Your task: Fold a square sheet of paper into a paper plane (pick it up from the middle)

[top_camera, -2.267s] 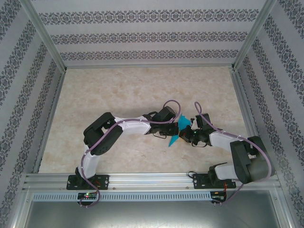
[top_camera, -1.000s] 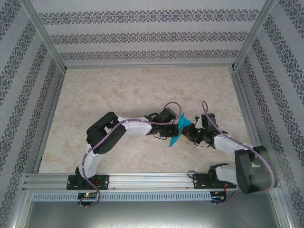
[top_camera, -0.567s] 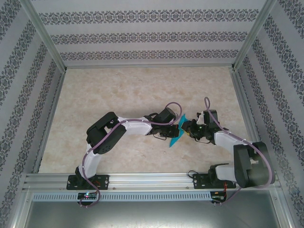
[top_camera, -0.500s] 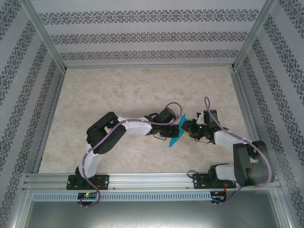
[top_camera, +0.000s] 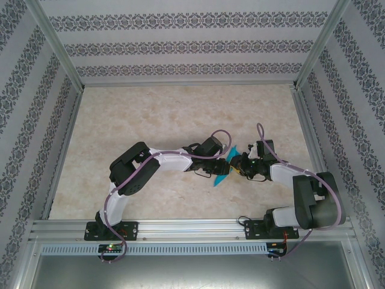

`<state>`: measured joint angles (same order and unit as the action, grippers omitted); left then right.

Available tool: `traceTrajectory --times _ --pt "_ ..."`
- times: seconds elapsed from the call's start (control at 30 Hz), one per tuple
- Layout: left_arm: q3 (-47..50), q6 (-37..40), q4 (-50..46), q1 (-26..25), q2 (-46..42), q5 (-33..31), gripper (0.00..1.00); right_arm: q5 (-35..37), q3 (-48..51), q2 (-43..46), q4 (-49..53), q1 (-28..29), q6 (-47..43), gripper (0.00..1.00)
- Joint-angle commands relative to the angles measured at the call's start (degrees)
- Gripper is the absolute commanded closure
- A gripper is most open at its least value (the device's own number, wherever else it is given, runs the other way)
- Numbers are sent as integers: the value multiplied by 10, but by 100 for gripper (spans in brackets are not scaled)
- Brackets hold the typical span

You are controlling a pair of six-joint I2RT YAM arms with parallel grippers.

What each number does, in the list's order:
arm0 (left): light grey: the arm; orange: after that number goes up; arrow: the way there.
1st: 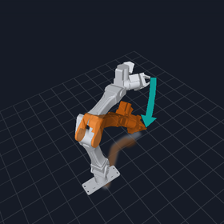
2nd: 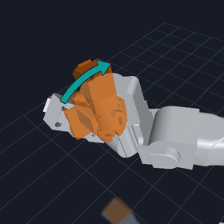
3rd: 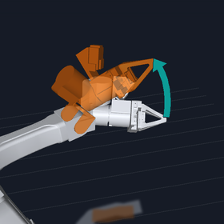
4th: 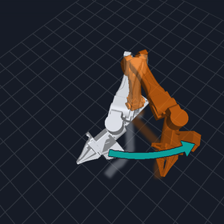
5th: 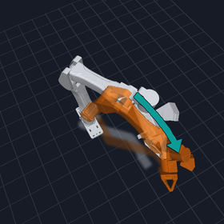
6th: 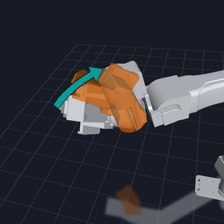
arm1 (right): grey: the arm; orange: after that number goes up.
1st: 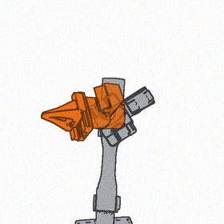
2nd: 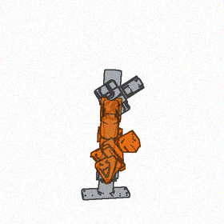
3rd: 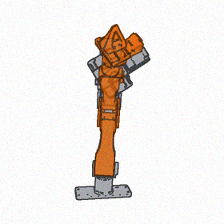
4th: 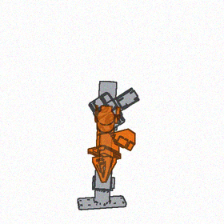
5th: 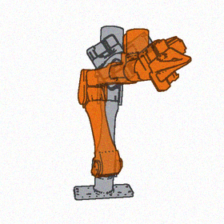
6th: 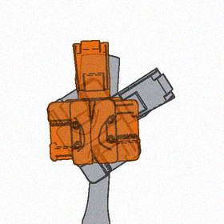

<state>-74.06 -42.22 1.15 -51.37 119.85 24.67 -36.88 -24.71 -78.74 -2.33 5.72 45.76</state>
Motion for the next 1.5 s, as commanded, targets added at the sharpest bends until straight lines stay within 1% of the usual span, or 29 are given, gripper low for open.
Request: traceTrajectory --times 0.0,0.13,0.23,0.43,0.53,0.67,0.8,0.97,1.3,1.47 --pt "6 13 22 -4 -19 9 74 -8 -6 -8 8 -4 -17 81" --pt "6 16 22 -4 -30 10 72 -6 -7 -7 14 -4 -23 88" --pt "8 17 21 -4 -41 9 71 9 -9 -5 32 -4 -38 94" --pt "21 27 11 -4 -69 -5 69 21 -11 -7 54 -7 -58 100" --pt "31 35 -1 -4 -86 -16 68 21 -11 -8 53 -7 -60 100" --pt "43 60 -52 -11 -111 -59 67 25 -13 -5 60 -7 -66 100" --pt "46 81 -96 -29 -114 -94 67 24 -15 -7 61 -7 -69 100" --pt "45 103 -127 -51 -111 -145 72 29 -18 -6 69 -7 -73 100" --pt "44 146 -151 -85 -102 -189 73 36 -29 -3 83 -7 -77 100" --pt "36 162 -169 -97 -85 -212 75 36 -32 -4 86 -7 -78 100"
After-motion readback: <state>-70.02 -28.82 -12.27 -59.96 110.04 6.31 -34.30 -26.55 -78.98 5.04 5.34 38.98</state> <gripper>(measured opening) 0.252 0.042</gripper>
